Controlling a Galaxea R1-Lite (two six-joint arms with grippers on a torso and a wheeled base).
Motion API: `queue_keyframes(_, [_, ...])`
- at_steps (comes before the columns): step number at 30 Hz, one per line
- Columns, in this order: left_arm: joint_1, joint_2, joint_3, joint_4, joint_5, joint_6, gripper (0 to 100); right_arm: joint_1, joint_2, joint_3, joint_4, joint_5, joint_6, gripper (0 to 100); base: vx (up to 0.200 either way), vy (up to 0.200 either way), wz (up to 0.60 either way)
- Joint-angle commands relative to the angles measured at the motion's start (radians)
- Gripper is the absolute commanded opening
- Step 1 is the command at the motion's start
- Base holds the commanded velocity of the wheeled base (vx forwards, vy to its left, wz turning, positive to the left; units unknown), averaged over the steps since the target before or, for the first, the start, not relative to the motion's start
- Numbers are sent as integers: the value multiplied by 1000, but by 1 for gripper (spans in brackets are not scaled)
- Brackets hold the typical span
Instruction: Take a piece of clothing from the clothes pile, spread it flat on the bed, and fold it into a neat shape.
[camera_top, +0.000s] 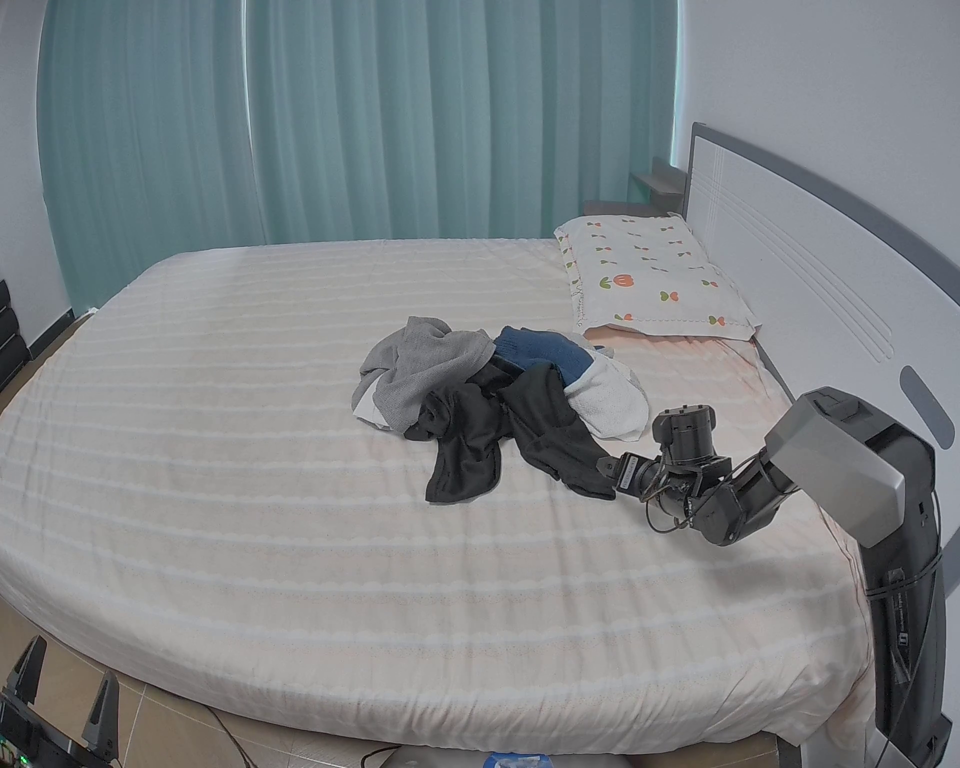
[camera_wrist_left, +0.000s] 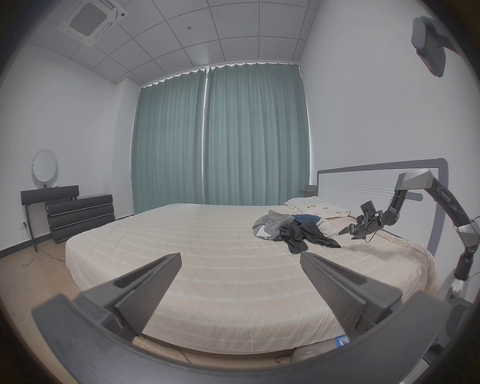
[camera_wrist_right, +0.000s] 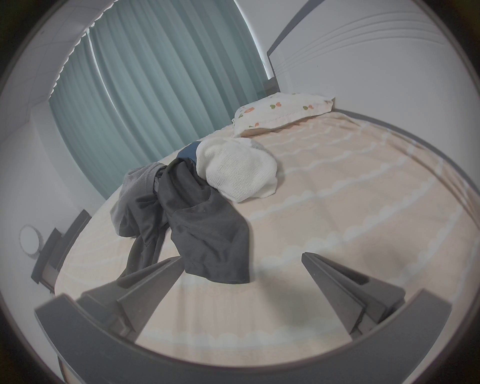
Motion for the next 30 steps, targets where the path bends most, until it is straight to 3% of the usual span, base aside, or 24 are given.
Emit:
queue_keyframes(1, [0,-18,18,1,0,0,100,26,63,-84,23,-15,12,100,0,0,0])
queue_keyframes(16, [0,-18,18,1,0,0,100,55,204,-320,133,-29,12,100,0,0,0])
queue_keyframes(26, [0,-18,18,0,0,0,100,58,261,-421,141,-99,11,100,0,0,0])
queue_keyframes(27, [0,-18,18,1,0,0,100,60,261,-423,142,-99,11,0,0,0,0])
queue_keyframes(30, [0,-18,18,1,0,0,100,61,266,-423,144,-99,9,0,0,0,0])
